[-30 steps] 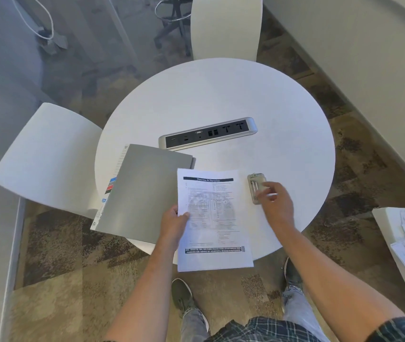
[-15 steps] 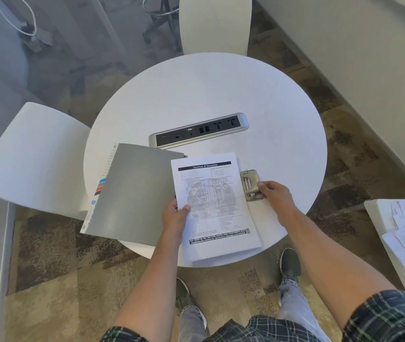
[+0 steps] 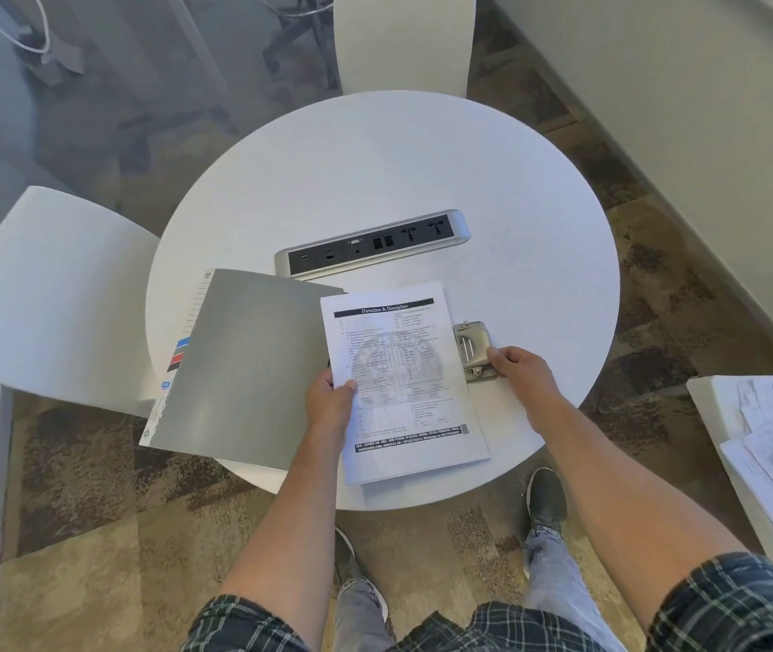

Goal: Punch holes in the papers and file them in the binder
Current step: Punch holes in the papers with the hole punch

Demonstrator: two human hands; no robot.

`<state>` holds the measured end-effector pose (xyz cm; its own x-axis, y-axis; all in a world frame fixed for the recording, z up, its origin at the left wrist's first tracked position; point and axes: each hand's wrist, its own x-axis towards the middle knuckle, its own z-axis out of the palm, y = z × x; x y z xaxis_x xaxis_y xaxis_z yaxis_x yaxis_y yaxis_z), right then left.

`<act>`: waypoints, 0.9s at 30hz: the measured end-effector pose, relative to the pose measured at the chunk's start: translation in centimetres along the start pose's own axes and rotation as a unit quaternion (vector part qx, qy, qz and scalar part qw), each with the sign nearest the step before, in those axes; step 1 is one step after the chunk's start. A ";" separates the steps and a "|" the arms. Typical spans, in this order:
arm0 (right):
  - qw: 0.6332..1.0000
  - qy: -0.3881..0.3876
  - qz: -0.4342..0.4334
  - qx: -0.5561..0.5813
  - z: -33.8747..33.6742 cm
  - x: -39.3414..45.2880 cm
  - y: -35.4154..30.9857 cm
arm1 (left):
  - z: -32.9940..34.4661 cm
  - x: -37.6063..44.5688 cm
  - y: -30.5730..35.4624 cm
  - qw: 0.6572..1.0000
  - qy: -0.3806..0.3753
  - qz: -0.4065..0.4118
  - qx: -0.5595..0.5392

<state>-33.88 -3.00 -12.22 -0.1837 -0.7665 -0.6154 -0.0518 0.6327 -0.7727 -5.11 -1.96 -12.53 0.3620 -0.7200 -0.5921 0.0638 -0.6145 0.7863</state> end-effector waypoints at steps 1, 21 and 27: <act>1.000 -0.001 -0.001 -0.001 0.0 0.0 0.0 | -0.1 0.1 0.0 1.000 0.006 0.000 0.001; 1.000 -0.019 0.007 0.007 -0.4 0.3 0.4 | -0.5 2.1 -0.4 1.000 -0.007 -0.001 0.011; 1.000 -0.024 0.008 0.006 -0.5 0.2 0.4 | -0.8 2.5 -0.6 1.000 -0.010 -0.010 0.005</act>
<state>-34.43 -2.83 -12.57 -0.1378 -0.7605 -0.6345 -0.0371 0.6441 -0.7640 -3.51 -3.11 -14.32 0.3424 -0.7142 -0.6104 0.0603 -0.6316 0.7729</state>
